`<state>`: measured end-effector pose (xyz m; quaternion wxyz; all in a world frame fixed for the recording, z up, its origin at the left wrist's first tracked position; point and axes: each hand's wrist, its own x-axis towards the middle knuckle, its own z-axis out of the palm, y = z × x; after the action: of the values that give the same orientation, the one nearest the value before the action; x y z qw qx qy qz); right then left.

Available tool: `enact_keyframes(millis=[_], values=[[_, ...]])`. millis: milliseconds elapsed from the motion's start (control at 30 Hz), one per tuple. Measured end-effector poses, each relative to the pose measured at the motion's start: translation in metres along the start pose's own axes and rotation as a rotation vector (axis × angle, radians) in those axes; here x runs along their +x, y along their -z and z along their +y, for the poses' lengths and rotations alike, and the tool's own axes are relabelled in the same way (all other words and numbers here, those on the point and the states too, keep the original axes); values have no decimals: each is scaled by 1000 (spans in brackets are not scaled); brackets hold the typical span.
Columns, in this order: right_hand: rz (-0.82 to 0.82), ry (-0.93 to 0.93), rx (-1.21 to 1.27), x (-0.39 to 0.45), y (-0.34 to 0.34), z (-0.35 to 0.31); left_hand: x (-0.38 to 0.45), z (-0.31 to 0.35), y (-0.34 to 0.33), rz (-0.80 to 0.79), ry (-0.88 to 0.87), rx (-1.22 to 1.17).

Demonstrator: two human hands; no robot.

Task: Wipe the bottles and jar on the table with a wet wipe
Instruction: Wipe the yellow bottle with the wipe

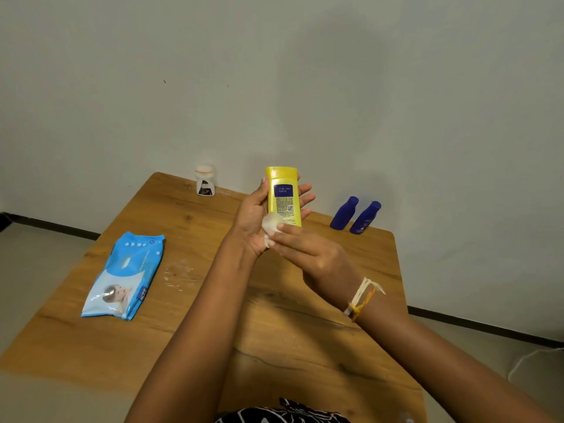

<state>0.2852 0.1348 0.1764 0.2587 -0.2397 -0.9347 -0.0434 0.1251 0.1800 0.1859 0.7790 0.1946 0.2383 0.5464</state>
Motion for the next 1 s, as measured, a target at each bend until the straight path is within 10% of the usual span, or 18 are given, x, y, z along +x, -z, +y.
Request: enact_keyframes(millis=[200,767,1000], values=[[80,113,-56,-15,20,20,4,-3,-1,-15,12,-16],[365,-604,320,25,-6,-12,19,-12,6,38,-46,-95],[418,-546,326,1,-3,-28,22,-12,14,356,-101,73]])
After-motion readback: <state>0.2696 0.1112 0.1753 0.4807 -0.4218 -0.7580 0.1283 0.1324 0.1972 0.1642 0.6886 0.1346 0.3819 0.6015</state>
